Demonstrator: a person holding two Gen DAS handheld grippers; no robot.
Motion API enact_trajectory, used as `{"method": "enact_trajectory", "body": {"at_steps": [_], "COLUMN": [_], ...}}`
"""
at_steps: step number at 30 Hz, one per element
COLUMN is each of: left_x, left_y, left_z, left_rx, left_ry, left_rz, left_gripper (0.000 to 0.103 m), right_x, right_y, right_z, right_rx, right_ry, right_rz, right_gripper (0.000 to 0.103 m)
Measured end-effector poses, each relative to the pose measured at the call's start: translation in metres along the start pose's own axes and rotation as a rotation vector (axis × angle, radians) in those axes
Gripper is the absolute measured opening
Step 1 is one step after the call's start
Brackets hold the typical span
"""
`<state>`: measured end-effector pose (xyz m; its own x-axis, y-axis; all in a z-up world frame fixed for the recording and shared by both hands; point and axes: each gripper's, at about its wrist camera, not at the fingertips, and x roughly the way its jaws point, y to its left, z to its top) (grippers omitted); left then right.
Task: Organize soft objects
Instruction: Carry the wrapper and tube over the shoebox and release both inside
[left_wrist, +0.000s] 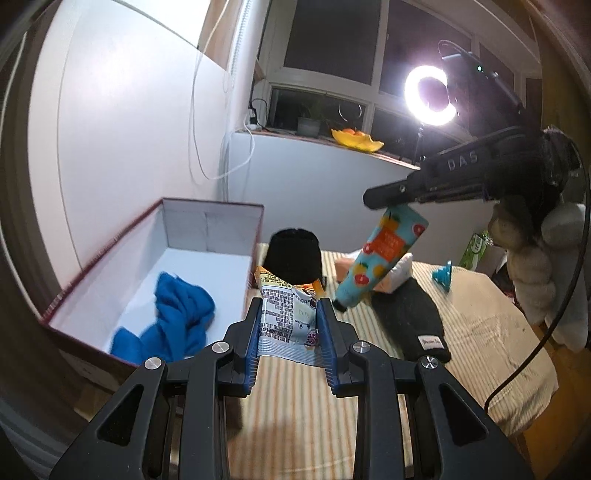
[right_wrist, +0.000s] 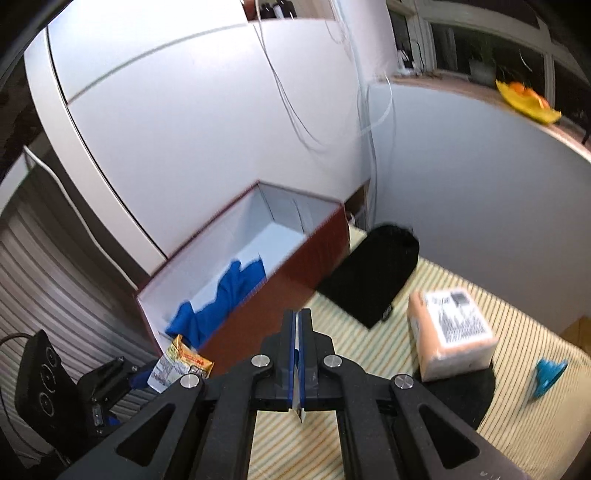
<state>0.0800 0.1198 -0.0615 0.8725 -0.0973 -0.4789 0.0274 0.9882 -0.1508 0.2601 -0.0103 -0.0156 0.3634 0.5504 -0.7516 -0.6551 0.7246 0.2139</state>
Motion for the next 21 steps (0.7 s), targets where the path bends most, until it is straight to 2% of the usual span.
{"method": "enact_trajectory", "body": {"at_steps": [9,15,21], "left_x": [-0.004,0.009,0.02], "left_y": [0.038,0.065,0.078], "left_z": [0.029,0.036,0.037], "left_rx": [0.006,-0.011,-0.022], "left_ry": [-0.023,-0.004,0.017], "left_rz": [0.099,0.157,0.168], "left_gripper": [0.027,0.027,0.027], "right_x": [0.003,0.045,0.098], "right_y": [0.027,0.041,0.04], "right_z": [0.06,0.096,0.114], "right_rx": [-0.067,-0.091,-0.094], "right_ry": [-0.063,-0.058,-0.016], "right_rz": [0.003,0.01,-0.025], "right_gripper": [0.001,0.001,0.001]}}
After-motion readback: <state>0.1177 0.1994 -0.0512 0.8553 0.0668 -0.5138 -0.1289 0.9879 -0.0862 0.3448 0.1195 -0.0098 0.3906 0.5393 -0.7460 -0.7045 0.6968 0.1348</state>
